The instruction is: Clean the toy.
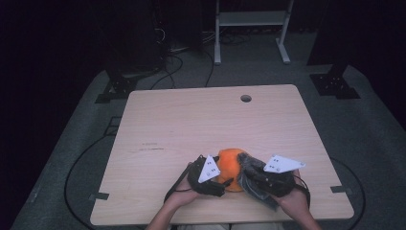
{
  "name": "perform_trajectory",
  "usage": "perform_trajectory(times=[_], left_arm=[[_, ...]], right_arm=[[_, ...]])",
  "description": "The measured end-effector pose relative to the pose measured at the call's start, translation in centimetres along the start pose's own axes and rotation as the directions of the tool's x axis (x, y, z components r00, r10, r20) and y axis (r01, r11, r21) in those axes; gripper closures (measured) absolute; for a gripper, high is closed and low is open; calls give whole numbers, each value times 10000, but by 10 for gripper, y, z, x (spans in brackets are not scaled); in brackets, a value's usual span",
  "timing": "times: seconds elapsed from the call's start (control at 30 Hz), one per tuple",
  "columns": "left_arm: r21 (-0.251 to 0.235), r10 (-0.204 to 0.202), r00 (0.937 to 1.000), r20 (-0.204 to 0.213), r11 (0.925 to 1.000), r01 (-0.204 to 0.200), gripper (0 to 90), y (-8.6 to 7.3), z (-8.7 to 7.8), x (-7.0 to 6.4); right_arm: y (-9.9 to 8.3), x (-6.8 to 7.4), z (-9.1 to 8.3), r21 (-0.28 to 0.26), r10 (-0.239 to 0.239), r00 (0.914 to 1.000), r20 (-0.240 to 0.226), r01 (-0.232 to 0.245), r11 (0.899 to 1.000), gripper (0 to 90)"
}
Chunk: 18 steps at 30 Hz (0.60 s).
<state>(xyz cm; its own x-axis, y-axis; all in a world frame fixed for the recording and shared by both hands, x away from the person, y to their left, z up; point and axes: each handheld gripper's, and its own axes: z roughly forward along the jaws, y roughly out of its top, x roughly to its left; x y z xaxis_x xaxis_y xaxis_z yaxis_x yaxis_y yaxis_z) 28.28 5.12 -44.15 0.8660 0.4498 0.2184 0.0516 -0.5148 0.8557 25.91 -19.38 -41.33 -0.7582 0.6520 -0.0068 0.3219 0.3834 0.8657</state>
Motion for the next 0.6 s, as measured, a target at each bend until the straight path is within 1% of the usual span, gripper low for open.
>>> perform_trajectory(times=[0.03,0.07,0.1,0.13,0.17,0.2,0.23,0.27,0.3,0.37,0.4,0.43,0.47,0.5,0.53,0.57,0.6], left_arm=[[-26,862,9963,12,9963,-862,213,1,0,-6],[-26,862,9963,12,9963,-862,220,1,0,-6],[2,1428,9897,15,9897,-1428,222,1,-1,-11],[2,1428,9897,15,9897,-1428,224,1,-1,-11],[21,1592,9872,69,9872,-1592,228,0,-1,-12],[21,1592,9872,69,9872,-1592,230,0,-1,-12],[5,1478,9889,126,9890,-1479,230,-1,-1,-10],[52,1400,9901,135,9901,-1401,231,-2,-2,-9],[85,1297,9915,133,9915,-1298,232,-3,-2,-7],[95,1096,9937,251,9939,-1098,228,-4,-3,-4],[95,1096,9937,251,9939,-1098,211,-4,-3,-4],[-70,393,9984,413,9992,-391,185,-2,-5,2],[-172,-234,9981,568,9996,244,158,0,-5,5],[-264,-796,9944,703,9963,816,139,1,-5,9],[-264,-796,9944,703,9963,816,138,1,-5,9],[-385,-1420,9874,704,9887,1450,138,2,-5,12],[-306,-1573,9854,649,9867,1595,144,3,-5,14]], right_arm=[[9,8,-2,-362,-205,9988,-452,188,9992,736],[9,8,-2,-362,-205,9988,-452,188,9992,736],[13,15,0,-214,-582,9976,-378,575,9981,732],[13,15,0,-214,-582,9976,-378,575,9981,732],[10,13,2,-183,-530,9975,-459,522,9985,732],[10,13,2,-183,-530,9975,-459,522,9985,732],[6,4,1,-169,-215,9982,-553,206,9996,733],[4,-1,-1,-160,-40,9988,-489,32,9999,733],[2,-7,-2,-82,50,9996,-284,-52,10000,733],[-5,-19,-6,112,443,9990,51,-444,9990,734],[-5,-19,-6,112,443,9990,51,-444,9990,734],[-13,-28,-6,325,807,9967,43,-808,9962,736],[-15,-30,-6,332,950,9955,-18,-949,9949,737],[-16,-29,-6,394,993,9950,-72,-989,9943,737],[-16,-29,-6,394,993,9950,-72,-989,9943,737],[-16,-27,-5,395,876,9961,-88,-872,9954,737],[-15,-24,-3,433,800,9967,-155,-792,9959,739]])
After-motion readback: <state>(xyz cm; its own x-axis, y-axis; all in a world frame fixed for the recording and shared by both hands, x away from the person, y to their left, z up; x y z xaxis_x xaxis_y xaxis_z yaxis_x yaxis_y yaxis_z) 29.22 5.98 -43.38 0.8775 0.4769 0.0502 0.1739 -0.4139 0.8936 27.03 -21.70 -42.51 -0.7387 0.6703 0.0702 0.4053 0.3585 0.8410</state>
